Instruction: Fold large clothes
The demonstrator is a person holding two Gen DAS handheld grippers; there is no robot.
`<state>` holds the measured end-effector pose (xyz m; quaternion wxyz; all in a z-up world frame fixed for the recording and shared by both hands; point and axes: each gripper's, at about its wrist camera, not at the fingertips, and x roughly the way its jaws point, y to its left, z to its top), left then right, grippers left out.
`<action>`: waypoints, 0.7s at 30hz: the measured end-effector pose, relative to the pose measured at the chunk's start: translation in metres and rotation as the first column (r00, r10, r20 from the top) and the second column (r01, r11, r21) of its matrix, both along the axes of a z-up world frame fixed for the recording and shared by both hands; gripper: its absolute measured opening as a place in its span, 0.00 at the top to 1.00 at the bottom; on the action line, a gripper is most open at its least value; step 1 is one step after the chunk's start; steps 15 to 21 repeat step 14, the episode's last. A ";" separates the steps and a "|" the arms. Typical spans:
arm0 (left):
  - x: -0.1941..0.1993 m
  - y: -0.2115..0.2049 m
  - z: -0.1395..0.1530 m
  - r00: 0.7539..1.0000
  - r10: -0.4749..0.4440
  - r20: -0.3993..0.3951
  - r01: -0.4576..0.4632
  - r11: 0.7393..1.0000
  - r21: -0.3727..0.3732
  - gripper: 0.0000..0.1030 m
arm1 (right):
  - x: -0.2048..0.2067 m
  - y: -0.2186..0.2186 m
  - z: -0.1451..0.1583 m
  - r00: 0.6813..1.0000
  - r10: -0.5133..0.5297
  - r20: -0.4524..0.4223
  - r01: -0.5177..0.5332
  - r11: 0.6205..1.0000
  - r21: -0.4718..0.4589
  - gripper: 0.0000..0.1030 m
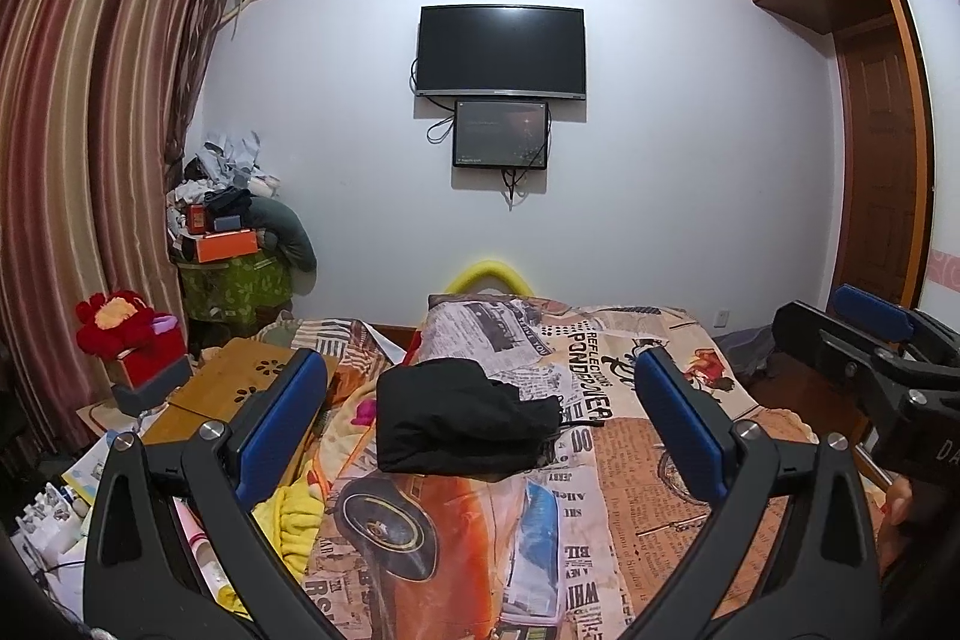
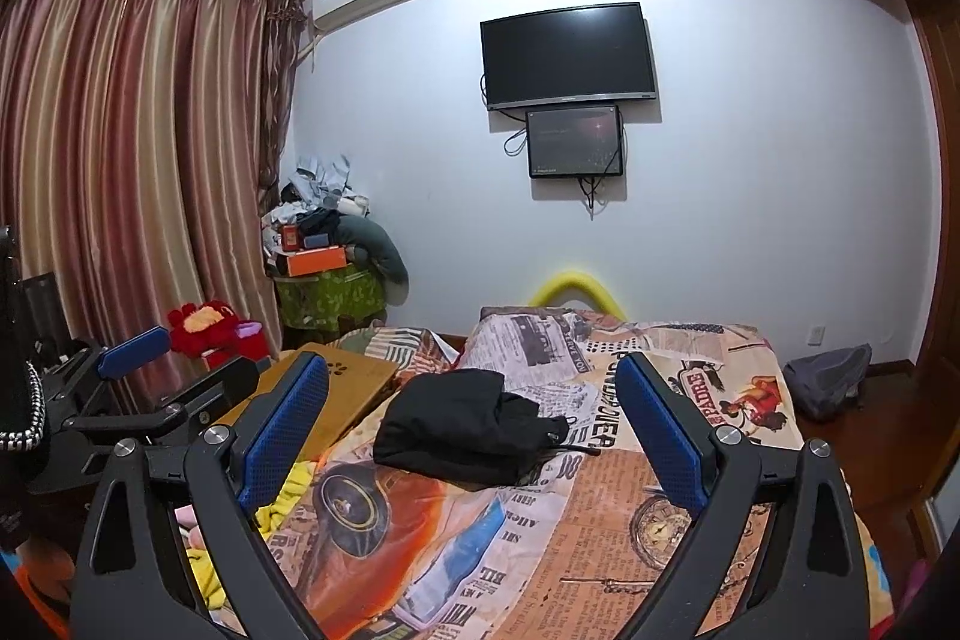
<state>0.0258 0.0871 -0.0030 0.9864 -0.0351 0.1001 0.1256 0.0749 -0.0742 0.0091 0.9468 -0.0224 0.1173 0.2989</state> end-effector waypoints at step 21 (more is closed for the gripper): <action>-0.001 0.004 0.000 1.000 -0.010 0.003 0.010 1.000 -0.015 0.00 | 0.003 0.003 -0.002 1.000 0.000 -0.012 0.000 1.000 0.000 0.07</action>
